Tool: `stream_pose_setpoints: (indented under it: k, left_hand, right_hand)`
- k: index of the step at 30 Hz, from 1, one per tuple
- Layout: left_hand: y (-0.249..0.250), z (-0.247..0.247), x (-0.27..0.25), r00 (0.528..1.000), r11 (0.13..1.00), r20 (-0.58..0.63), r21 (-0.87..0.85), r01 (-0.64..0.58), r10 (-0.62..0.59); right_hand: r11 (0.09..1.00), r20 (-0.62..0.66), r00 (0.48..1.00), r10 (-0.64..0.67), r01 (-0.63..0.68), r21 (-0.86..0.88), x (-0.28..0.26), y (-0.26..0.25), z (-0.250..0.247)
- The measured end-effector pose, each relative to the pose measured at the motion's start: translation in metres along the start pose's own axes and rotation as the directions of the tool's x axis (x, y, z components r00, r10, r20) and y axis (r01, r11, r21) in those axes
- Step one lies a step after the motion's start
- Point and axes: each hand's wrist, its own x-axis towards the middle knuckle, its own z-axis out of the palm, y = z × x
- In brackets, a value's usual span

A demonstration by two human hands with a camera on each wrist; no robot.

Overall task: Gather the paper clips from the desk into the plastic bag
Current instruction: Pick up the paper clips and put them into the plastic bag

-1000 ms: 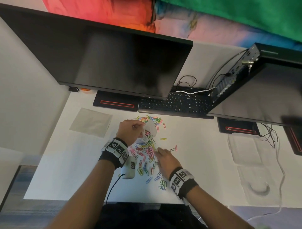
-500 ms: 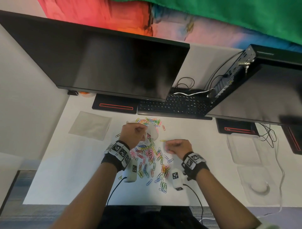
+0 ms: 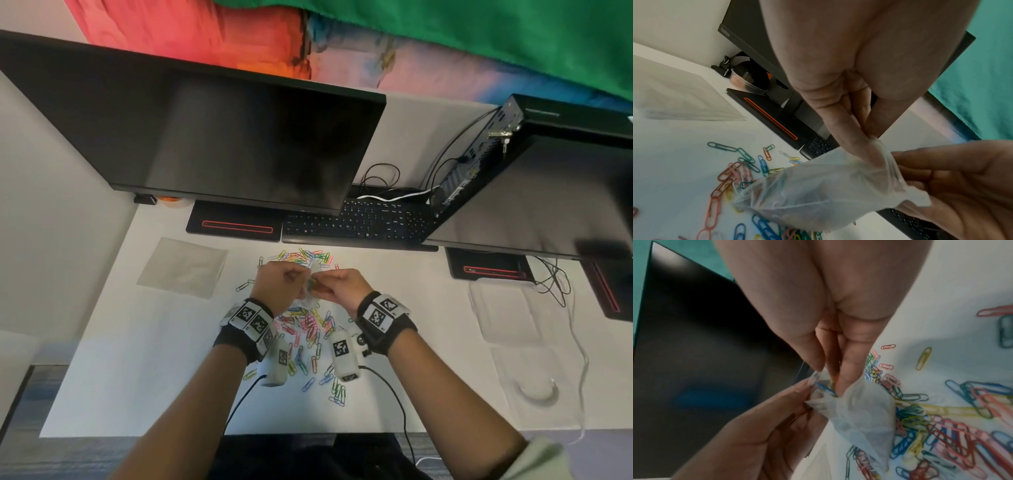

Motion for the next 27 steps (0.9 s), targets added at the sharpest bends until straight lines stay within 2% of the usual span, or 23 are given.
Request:
stream_pose_setpoints:
  k: [2, 6, 8, 10, 16, 19, 20, 22, 24, 25, 27]
  left_hand:
    - [-0.001, -0.001, 0.0, 1.0, 1.0, -0.004, 0.0, -0.007, 0.007]
    - [-0.003, -0.002, 0.001, 1.0, 1.0, 0.0, 0.011, -0.018, 0.018]
    - [-0.002, -0.001, -0.001, 1.0, 1.0, 0.008, 0.007, -0.025, 0.025]
    - [-0.002, -0.001, -0.001, 1.0, 1.0, 0.01, -0.007, -0.026, 0.026]
    - [-0.007, -0.004, 0.003, 1.0, 1.0, -0.005, -0.025, -0.003, 0.003]
    - [-0.009, -0.007, 0.002, 1.0, 1.0, -0.008, -0.016, -0.025, 0.025]
    - [-0.009, -0.007, 0.003, 0.999, 0.999, -0.007, -0.011, -0.034, 0.033]
    - [-0.009, -0.007, 0.004, 0.999, 0.999, -0.006, -0.01, -0.035, 0.035]
    - [-0.009, -0.006, 0.004, 1.0, 0.999, -0.003, -0.027, -0.02, 0.02]
    - [-0.009, -0.005, 0.004, 1.0, 0.999, -0.002, -0.035, -0.016, 0.016]
    - [-0.009, -0.005, 0.004, 1.0, 0.999, 0.001, -0.033, -0.023, 0.023]
  right_hand:
    - [0.992, 0.012, 0.999, -0.033, 0.035, -0.12, -0.002, -0.001, 0.003]
    - [0.915, -0.03, 0.991, -0.129, 0.107, -0.39, -0.004, -0.005, 0.006]
    - [0.834, -0.059, 0.971, -0.232, 0.167, -0.526, -0.002, -0.004, 0.008]
    - [0.723, -0.024, 0.944, -0.33, 0.236, -0.65, -0.002, -0.004, 0.011]
    - [0.611, 0.162, 0.9, -0.404, 0.398, -0.685, -0.02, -0.009, 0.005]
    - [0.693, 0.074, 0.888, -0.454, 0.404, -0.597, -0.036, -0.004, -0.016]
    - [0.726, 0.034, 0.904, -0.425, 0.364, -0.583, -0.04, 0.003, -0.026]
    - [0.76, -0.017, 0.965, -0.263, 0.196, -0.62, -0.049, 0.026, -0.047]
    - [0.669, -0.048, 0.998, -0.047, -0.005, -0.744, -0.059, 0.057, -0.064]
    - [0.61, -0.047, 0.999, 0.021, -0.051, -0.791, -0.064, 0.073, -0.068]
    - [0.606, 0.005, 0.997, 0.078, -0.043, -0.794, -0.074, 0.102, -0.068]
